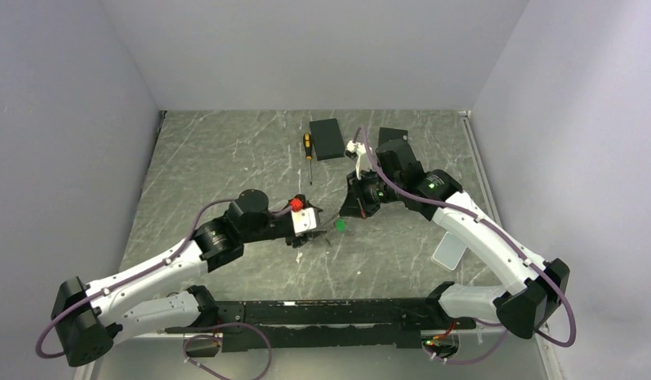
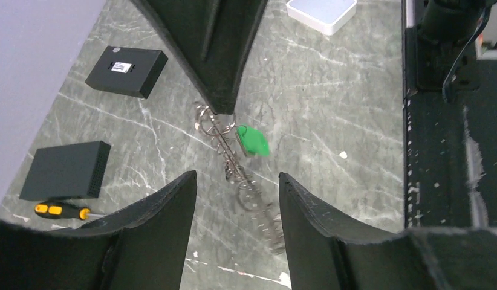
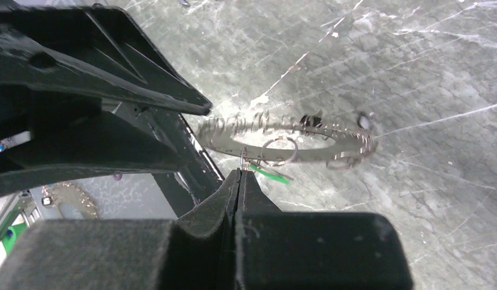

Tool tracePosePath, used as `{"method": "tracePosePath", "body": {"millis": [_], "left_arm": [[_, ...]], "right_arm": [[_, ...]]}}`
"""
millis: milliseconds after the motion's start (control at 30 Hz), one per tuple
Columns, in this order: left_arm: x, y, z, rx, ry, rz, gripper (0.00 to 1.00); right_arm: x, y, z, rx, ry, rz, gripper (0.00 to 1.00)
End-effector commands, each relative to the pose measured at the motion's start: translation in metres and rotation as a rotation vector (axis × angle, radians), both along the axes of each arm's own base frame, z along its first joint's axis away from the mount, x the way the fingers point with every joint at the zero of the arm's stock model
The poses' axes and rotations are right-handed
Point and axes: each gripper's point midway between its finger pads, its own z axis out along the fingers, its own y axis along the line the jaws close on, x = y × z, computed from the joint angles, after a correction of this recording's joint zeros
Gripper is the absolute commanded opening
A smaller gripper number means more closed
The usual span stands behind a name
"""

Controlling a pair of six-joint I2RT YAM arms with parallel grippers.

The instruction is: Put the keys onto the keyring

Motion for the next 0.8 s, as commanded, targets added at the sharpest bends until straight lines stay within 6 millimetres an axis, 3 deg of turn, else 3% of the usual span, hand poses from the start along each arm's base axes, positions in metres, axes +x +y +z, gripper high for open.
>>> {"method": "tracePosePath", "body": {"millis": [0,200,300,467,667,767], "left_arm": [[0.008,-0.014,0.008,0.019,-0.174,-0.06,0.56],[0.003,-0.024,0.021,0.047,-0.169,-0.14,0.39],[-0.004,-0.026,0.03,0.04,-0.152,-0.173,0.41],[-0.011,-0.015,0.04,0.05,-0.154,-0.168,0.5],[-0.033,-0.01,0.045,0.028,-0.13,-0.254,0.37],[-0.036,-0.012,0.045,0.02,-0.106,-0.268,0.37]], "right_arm": [[0.004,0.003,0.036,0.048,-0.138,0.031,0.0],[-0.024,0.014,0.047,0.028,-0.284,0.164,0.0],[-0.035,0.018,0.046,0.005,-0.356,0.201,0.0],[-0.033,0.015,0.045,-0.002,-0.42,0.186,0.0],[-0.036,0.012,0.053,0.037,-0.493,0.2,0.0],[-0.038,0.01,0.057,0.054,-0.519,0.209,0.0]]}}
